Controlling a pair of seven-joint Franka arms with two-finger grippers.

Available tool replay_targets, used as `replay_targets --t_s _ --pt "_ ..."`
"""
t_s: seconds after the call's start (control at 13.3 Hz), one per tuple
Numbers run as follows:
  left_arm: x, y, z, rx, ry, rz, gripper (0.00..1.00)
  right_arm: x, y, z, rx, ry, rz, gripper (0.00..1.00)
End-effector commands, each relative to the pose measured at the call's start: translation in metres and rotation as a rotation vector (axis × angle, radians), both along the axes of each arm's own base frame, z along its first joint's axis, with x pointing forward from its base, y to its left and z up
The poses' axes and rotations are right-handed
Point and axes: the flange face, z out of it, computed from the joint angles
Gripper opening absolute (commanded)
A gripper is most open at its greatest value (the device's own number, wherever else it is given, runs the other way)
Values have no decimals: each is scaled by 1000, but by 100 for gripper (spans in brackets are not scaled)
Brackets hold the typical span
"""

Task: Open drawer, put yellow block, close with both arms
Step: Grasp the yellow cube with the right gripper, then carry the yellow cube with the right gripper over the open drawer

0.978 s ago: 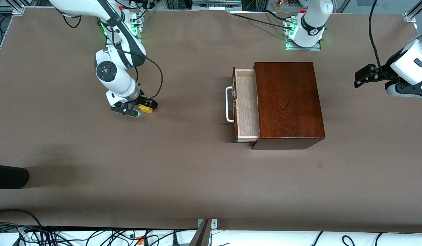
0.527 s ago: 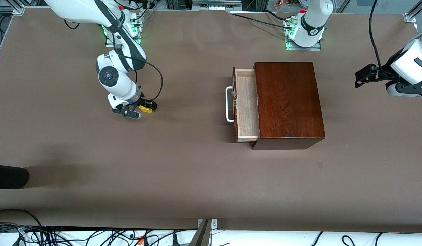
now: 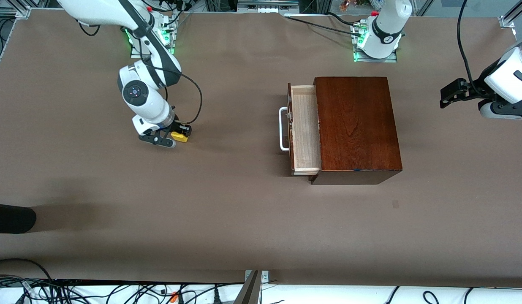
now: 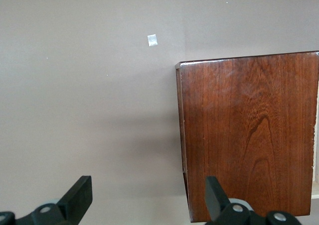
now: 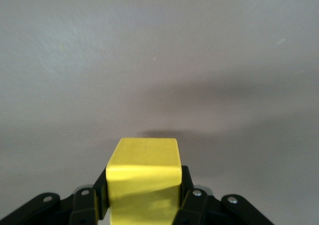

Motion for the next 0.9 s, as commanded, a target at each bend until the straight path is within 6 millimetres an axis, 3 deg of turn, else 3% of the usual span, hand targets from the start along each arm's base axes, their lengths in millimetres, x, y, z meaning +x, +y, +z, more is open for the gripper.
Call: replay_targets --t_s 0.0,0.23,0.38,0.53,0.83 --pt "-6 2 5 17 -13 -18 100 27 6 102 -79 24 8 0" --pt "-6 2 5 17 -14 -19 100 40 32 198 -84 81 34 0" --pt "-7 2 5 17 -13 -19 100 29 71 248 -29 85 6 0" --pt "-7 2 5 17 -11 -19 100 18 108 277 25 68 -120 0" --pt "-8 2 5 17 -2 -21 100 -27 212 279 41 108 -469 0"
